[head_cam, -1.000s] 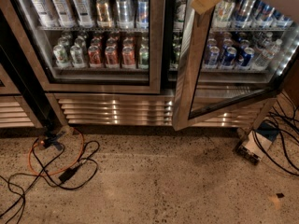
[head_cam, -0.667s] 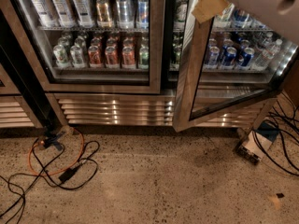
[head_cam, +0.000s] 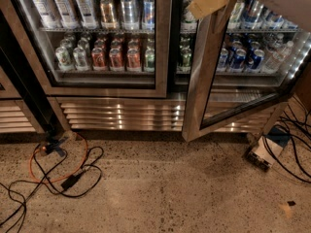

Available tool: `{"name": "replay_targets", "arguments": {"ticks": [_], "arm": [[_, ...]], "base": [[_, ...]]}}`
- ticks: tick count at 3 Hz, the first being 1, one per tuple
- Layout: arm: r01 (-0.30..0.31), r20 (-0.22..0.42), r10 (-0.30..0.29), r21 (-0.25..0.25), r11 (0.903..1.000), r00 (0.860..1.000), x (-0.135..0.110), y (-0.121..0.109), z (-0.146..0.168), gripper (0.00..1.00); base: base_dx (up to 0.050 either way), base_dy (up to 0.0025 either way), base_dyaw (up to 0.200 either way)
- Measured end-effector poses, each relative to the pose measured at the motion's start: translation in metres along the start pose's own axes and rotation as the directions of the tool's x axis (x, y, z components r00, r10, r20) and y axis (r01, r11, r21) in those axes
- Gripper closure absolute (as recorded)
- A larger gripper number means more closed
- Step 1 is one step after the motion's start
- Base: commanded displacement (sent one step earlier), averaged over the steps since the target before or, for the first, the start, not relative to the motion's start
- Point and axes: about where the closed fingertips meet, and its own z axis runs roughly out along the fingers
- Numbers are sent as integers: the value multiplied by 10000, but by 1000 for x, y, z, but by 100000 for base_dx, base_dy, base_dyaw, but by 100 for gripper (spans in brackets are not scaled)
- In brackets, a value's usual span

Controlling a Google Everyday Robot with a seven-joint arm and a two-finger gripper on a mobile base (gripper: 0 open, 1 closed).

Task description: Open right fridge door

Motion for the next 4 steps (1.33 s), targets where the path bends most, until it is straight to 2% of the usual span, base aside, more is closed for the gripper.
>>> {"name": "replay_targets", "arguments": {"ticks": [1,2,3,4], "arm": [[389,1355,-281,-780,9962,9904,-42,0,-40,0],[1137,1761,-799,-1911,9750,9811,-58,22,-65,0],[1614,1855,-1147,-2604,9519,9759,-62,43,-73,0],[1614,1855,-1147,-2604,9519,9759,-62,43,-73,0]], "base": [[0,0,0],[0,0,0],[0,0,0],[0,0,0]]}}
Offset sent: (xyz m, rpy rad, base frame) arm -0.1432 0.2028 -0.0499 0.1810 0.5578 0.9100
